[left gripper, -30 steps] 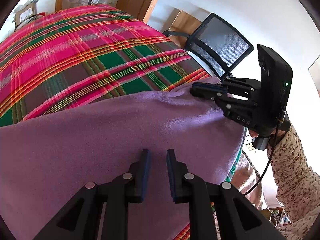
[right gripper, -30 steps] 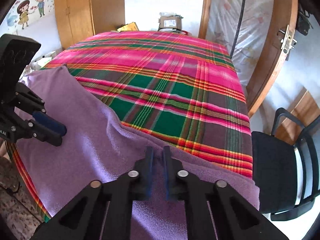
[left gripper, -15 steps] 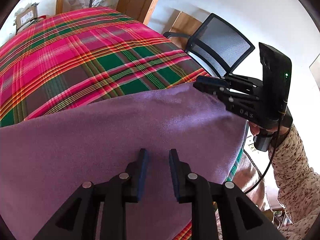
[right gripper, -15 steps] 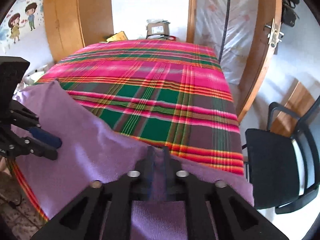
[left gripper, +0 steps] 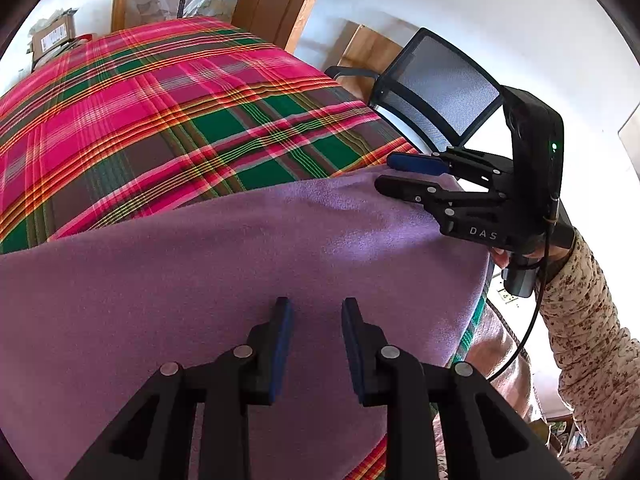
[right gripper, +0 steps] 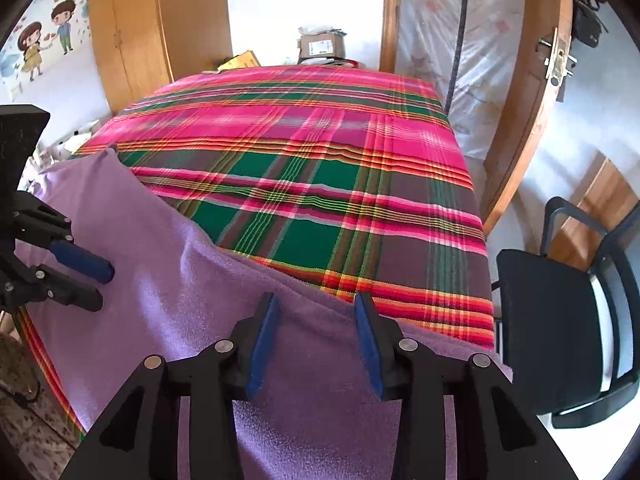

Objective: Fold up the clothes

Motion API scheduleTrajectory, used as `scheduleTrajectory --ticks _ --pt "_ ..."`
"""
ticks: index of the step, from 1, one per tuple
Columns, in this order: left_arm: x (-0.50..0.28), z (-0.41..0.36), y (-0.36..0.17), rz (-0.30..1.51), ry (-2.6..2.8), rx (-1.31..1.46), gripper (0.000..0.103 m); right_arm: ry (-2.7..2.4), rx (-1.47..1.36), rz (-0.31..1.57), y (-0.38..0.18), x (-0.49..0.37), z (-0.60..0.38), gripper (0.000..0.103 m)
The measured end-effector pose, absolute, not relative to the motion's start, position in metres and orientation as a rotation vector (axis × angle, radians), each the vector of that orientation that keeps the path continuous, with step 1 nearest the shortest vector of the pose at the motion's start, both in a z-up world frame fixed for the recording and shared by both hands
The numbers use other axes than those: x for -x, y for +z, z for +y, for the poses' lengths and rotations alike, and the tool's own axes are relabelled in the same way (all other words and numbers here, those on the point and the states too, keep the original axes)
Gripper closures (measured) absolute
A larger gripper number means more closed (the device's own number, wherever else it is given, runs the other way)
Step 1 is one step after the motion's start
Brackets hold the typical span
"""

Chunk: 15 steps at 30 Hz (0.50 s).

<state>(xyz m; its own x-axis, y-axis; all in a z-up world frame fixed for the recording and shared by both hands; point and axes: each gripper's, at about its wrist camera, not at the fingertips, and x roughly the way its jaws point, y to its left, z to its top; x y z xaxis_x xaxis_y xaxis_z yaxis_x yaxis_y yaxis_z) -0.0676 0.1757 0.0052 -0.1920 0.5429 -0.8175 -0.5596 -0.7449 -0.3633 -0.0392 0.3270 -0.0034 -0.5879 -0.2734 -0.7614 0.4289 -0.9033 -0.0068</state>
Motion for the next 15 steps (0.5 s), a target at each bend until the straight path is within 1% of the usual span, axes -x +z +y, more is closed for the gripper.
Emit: scheduleTrajectory --ticks 2,4,7,8,10,13,15 --pt "0.068 0.176 0.005 0.017 1.992 1.359 0.077 -2.467 -1.142 0.283 -0.003 0.038 0.324 0.067" --pt "0.068 0.176 0.005 0.017 1.993 1.360 0.077 -2.446 -1.145 0.279 -0.002 0.039 0.323 0.079" --pt "0.068 0.176 0.005 0.023 1.996 1.356 0.076 -2.429 -1.139 0.278 -0.001 0.037 0.322 0.091" --pt "0.068 0.176 0.005 0.023 1.996 1.355 0.076 -2.430 -1.139 0.261 -0.001 0.038 0.324 0.092" --pt "0.068 0.176 0.005 0.023 1.995 1.353 0.076 -2.450 -1.135 0.206 0.001 0.039 0.330 0.100" --pt "0.068 0.176 0.004 0.022 1.994 1.349 0.076 -2.509 -1.130 0.177 0.001 0.040 0.335 0.100" --pt "0.067 0.176 0.004 0.023 1.995 1.349 0.076 -2.522 -1.127 0.217 -0.001 0.040 0.330 0.100"
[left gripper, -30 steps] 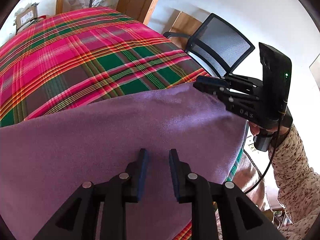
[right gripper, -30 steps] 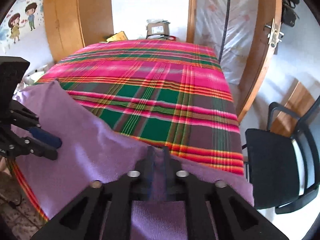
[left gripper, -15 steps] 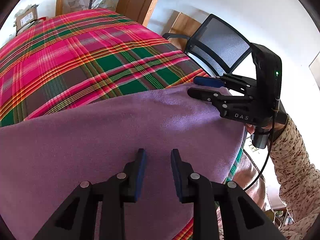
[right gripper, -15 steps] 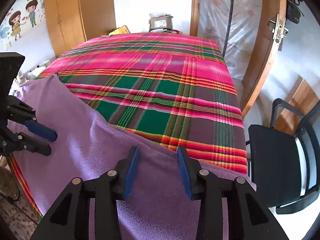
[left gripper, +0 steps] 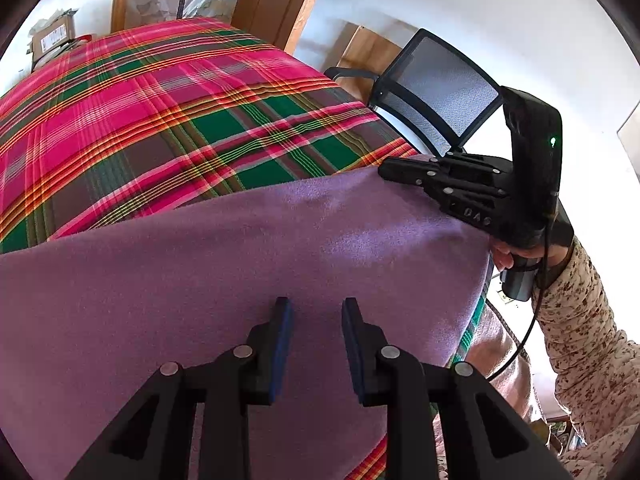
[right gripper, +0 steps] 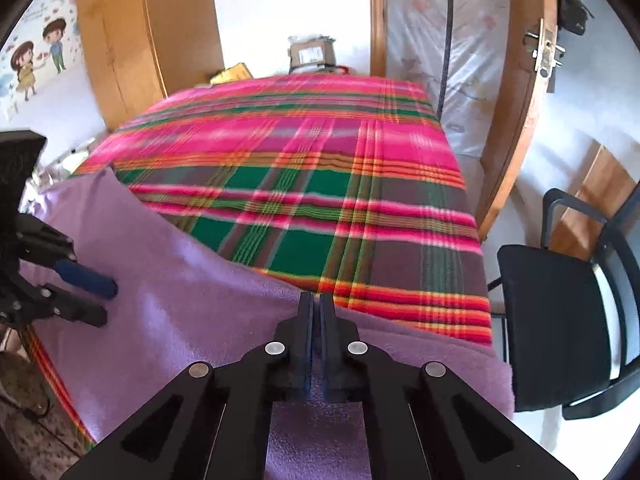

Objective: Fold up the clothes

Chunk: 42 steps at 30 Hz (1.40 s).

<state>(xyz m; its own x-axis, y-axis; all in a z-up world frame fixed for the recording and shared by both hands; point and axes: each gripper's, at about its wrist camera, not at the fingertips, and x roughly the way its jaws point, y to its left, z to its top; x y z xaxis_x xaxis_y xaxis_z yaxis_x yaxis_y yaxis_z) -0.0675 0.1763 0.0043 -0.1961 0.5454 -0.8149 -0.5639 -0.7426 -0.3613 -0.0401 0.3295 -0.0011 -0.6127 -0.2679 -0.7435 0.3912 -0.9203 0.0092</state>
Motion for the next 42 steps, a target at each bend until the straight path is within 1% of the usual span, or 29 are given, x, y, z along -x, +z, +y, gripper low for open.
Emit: scheduleTrajectory --ticks 9,14,15,18,21,23,28,33,37,42 --pt "0.067 0.177 0.003 0.014 2.003 1.346 0.076 -2.586 -1.126 0.261 -0.002 0.039 0.323 0.100" --pt "0.063 0.164 0.003 -0.052 2.000 1.368 0.076 -2.664 -1.135 0.302 -0.004 0.035 0.314 0.098" --pt "0.062 0.160 0.003 -0.063 2.008 1.370 0.076 -2.679 -1.141 0.302 -0.004 0.035 0.314 0.095" --pt "0.053 0.146 0.006 -0.042 2.081 1.363 0.077 -2.747 -1.189 0.235 0.003 0.030 0.314 0.089" --pt "0.047 0.125 0.008 -0.056 2.150 1.362 0.077 -2.815 -1.119 0.144 0.017 0.009 0.305 0.088" --pt "0.043 0.111 0.007 -0.052 2.208 1.376 0.077 -2.802 -1.051 0.128 0.023 -0.011 0.288 0.087" --pt "0.032 0.076 0.005 -0.098 2.275 1.382 0.077 -2.715 -0.973 0.181 0.017 -0.046 0.228 0.082" --pt "0.014 0.040 0.001 -0.164 2.299 1.367 0.077 -2.666 -0.947 0.338 0.005 -0.063 0.174 0.082" --pt "-0.005 0.009 0.000 -0.248 2.314 1.355 0.077 -2.648 -0.981 0.366 -0.004 -0.067 0.151 0.082" --pt "-0.034 -0.039 -0.004 -0.380 2.334 1.328 0.077 -2.644 -0.970 0.352 -0.003 -0.074 0.126 0.082"
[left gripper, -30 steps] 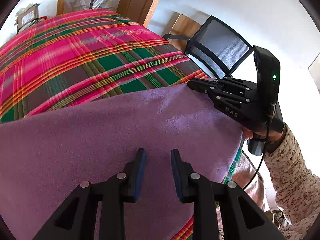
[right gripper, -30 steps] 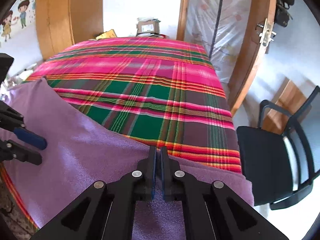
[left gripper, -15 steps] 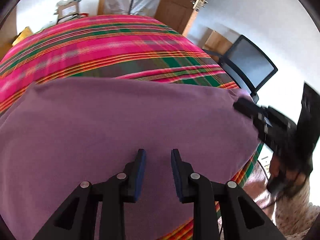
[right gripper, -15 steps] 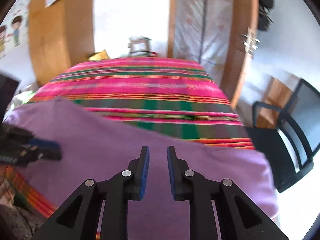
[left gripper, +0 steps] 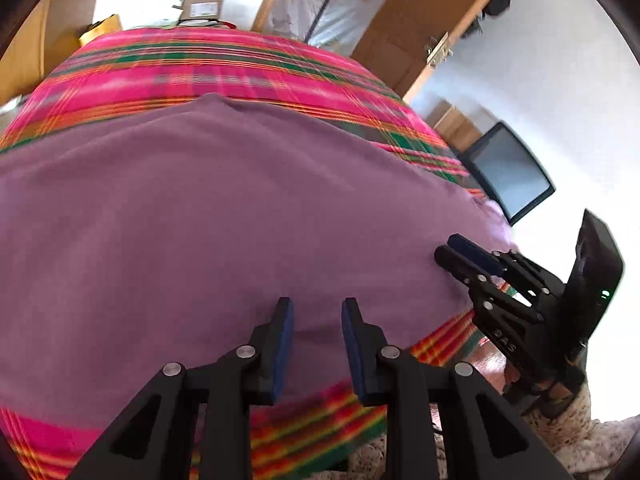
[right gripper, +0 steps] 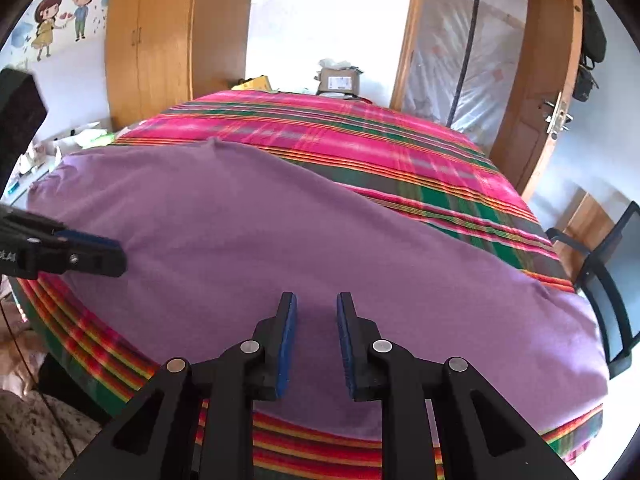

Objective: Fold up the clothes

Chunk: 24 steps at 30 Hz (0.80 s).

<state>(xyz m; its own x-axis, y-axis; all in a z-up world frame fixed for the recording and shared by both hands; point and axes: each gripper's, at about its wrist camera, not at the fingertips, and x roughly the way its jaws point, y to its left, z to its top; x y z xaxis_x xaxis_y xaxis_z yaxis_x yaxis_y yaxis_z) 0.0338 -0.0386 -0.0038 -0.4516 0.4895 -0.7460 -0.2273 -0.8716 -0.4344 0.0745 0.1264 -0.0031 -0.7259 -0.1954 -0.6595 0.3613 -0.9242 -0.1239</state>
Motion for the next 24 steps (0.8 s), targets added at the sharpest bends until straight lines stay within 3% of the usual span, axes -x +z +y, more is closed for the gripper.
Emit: scheduleTrajectory --ticks 5,15,24 --pt "-0.054 -0.061 -0.008 -0.442 2.322 1.301 0.078 -2.638 -0.938 0.366 -0.003 -0.082 0.102 0.082" --pt "-0.075 -0.072 -0.008 -0.375 2.291 1.268 0.078 -2.464 -0.869 0.413 -0.006 -0.095 0.037 0.082" --pt "-0.061 -0.137 0.022 -0.444 2.556 1.187 0.078 -2.449 -0.842 0.405 -0.003 -0.108 0.016 0.082"
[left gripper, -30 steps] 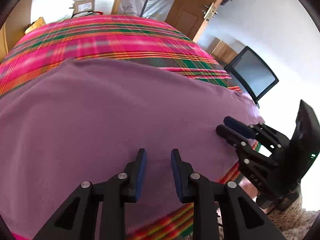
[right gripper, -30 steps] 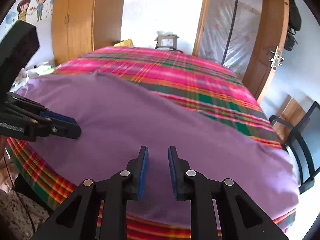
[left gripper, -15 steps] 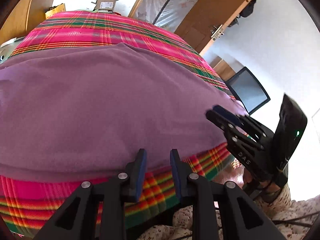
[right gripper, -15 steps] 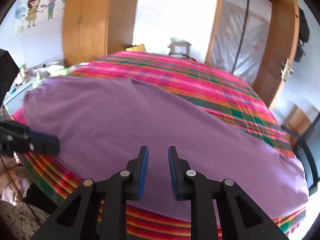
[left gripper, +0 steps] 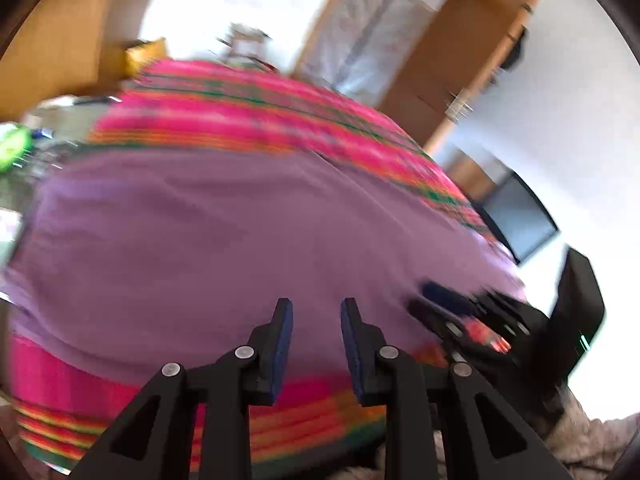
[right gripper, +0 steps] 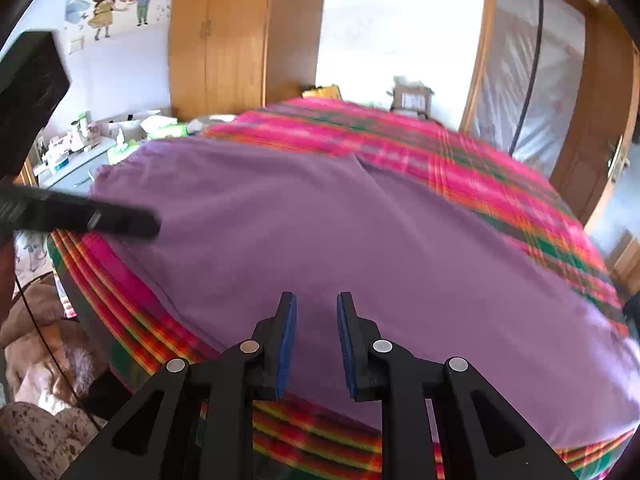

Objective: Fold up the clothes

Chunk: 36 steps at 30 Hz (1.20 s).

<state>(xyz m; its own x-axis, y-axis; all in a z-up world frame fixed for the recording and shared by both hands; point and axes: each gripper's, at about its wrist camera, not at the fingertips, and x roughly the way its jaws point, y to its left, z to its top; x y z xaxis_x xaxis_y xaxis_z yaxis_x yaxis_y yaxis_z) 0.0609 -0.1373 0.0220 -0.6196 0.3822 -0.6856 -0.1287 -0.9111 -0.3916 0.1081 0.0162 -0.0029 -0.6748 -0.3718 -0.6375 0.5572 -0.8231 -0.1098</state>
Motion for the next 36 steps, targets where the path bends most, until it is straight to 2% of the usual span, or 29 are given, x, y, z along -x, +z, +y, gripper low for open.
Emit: scheduleTrajectory --ticks 7,15,20,26,30,36 --pt "-0.042 -0.183 0.001 -0.459 2.651 1.367 0.077 -2.368 -0.843 0.487 -0.013 -0.107 -0.031 0.082" --pt "-0.078 -0.201 -0.005 -0.493 2.602 1.344 0.078 -2.252 -0.762 0.508 0.000 -0.122 -0.060 0.082" --pt "-0.084 -0.208 -0.006 -0.532 2.573 1.336 0.078 -2.259 -0.726 0.476 0.011 -0.100 -0.085 0.082" --pt "-0.081 -0.219 -0.010 -0.608 2.524 1.325 0.078 -2.107 -0.845 0.340 -0.001 -0.086 -0.109 0.082" --pt "-0.073 -0.218 0.000 -0.527 2.537 1.388 0.078 -2.061 -0.834 0.369 -0.006 -0.093 -0.116 0.082" --pt "-0.034 -0.223 0.035 -0.439 2.599 1.299 0.077 -2.019 -0.768 0.437 -0.011 -0.113 -0.118 0.078"
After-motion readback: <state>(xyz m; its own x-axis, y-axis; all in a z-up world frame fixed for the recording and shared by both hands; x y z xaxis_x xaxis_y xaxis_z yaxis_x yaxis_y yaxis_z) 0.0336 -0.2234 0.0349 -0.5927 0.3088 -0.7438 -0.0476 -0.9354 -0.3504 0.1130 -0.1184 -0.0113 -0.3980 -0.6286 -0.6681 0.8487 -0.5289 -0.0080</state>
